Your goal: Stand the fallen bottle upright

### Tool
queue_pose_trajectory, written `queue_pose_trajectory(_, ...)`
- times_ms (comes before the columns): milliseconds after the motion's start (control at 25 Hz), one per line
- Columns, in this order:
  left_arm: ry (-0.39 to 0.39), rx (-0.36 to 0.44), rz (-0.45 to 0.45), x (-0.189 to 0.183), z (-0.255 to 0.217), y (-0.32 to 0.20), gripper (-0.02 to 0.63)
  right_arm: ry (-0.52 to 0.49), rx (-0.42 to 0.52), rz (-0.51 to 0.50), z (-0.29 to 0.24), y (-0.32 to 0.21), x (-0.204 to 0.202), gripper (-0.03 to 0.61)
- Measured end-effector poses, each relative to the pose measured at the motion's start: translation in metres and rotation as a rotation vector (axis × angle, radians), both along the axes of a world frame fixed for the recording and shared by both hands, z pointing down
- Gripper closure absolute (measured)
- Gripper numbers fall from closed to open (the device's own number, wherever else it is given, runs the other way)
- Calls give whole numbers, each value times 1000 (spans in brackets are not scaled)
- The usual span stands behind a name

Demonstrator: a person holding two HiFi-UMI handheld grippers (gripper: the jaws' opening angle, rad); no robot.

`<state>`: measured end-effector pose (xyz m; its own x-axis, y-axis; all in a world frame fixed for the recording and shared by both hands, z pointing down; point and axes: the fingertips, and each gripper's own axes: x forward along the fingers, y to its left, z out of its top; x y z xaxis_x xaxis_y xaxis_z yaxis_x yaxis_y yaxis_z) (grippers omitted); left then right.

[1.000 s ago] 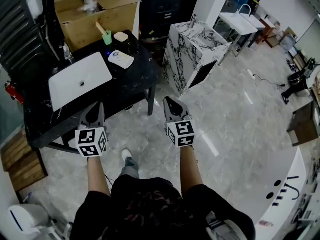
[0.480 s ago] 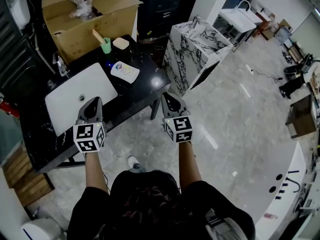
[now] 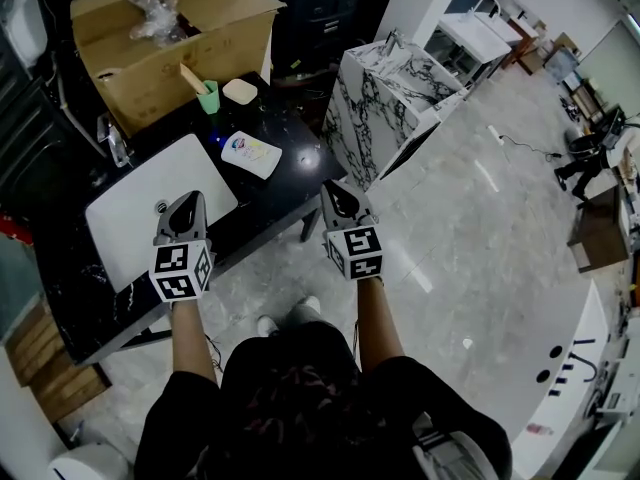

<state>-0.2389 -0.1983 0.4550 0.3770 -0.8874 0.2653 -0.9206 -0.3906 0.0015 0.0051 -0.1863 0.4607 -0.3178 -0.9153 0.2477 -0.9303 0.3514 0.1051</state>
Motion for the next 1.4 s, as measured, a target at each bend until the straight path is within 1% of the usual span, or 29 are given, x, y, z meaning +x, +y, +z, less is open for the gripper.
queue_pose_trajectory(160, 6, -14, -9, 4, 4, -22, 597, 4, -7, -22, 6, -27, 0, 563)
queue_pose_trajectory(480, -25, -42, -66, 22, 11, -74, 597, -14, -26, -100, 15, -96, 12, 563)
queue_pose_trajectory(600, -40, -54, -88, 30, 16, -91, 597, -40, -33, -119, 20, -121, 21, 563)
queue_pose_trajectory(960, -64, -71, -171, 33, 17, -119, 597, -70, -54, -164, 31, -161, 36, 563)
queue_pose_trajectory(1200, -104, -87, -152, 27, 24, -146, 597, -83, -63, -178, 33, -174, 34, 563)
queue_pose_trajectory(1320, -97, -99, -131, 22, 31, -168, 597, -88, -69, -173, 38, -180, 36, 563)
queue_pose_trajectory(1400, -95, -124, -107, 21, 41, -183, 595, -83, -77, -158, 44, -184, 40, 563)
